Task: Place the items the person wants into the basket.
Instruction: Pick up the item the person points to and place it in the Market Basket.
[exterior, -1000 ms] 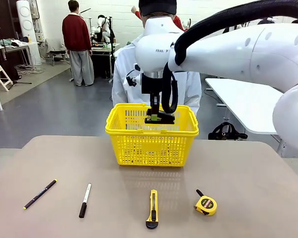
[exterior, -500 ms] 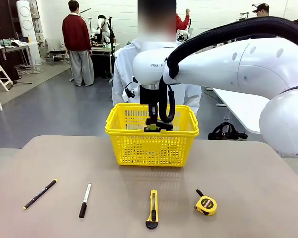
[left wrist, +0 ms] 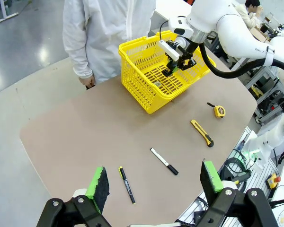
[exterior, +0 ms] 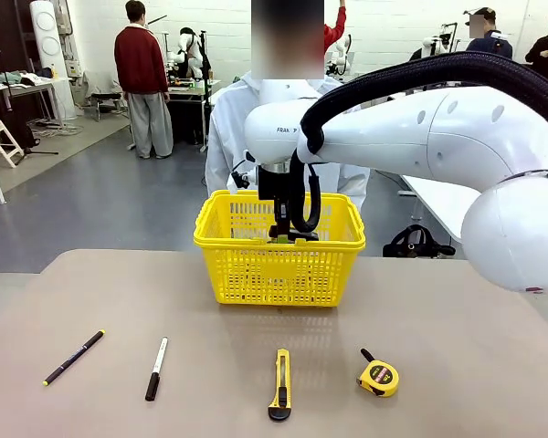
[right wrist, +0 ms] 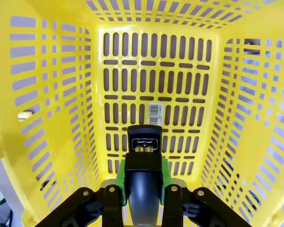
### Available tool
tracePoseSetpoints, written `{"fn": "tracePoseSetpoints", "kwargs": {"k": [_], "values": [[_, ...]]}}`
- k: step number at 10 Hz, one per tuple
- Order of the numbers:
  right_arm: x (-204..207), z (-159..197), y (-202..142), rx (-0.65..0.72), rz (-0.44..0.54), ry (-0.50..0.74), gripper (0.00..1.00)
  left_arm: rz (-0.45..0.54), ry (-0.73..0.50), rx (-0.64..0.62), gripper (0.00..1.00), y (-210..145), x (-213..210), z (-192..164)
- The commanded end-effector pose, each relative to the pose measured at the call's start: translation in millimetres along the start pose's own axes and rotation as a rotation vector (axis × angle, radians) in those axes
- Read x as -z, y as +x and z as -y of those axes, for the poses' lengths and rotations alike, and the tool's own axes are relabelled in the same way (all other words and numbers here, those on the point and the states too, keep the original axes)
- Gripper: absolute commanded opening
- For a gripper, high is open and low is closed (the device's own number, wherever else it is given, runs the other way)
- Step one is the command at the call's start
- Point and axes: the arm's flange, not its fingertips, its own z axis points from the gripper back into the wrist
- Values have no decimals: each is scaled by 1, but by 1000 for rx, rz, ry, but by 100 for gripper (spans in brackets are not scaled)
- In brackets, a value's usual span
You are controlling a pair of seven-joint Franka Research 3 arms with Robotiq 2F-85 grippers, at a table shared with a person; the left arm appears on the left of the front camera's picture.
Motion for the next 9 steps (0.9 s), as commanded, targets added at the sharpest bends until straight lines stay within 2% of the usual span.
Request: {"fn": "tracePoseSetpoints", "kwargs": {"k": [1,3,7,9], "values": [[-9,14,7,8,-12,25,85,13,-15,14,100,-1,-1,0],[-10,12,8,6,-20,22,100,13,-15,14,100,-1,-1,0],[-13,13,8,17,-30,20,100,13,-15,14,100,-1,-1,0],[-30,3,4,65,-18,3,100,13,-15,14,100,-1,-1,0]]}}
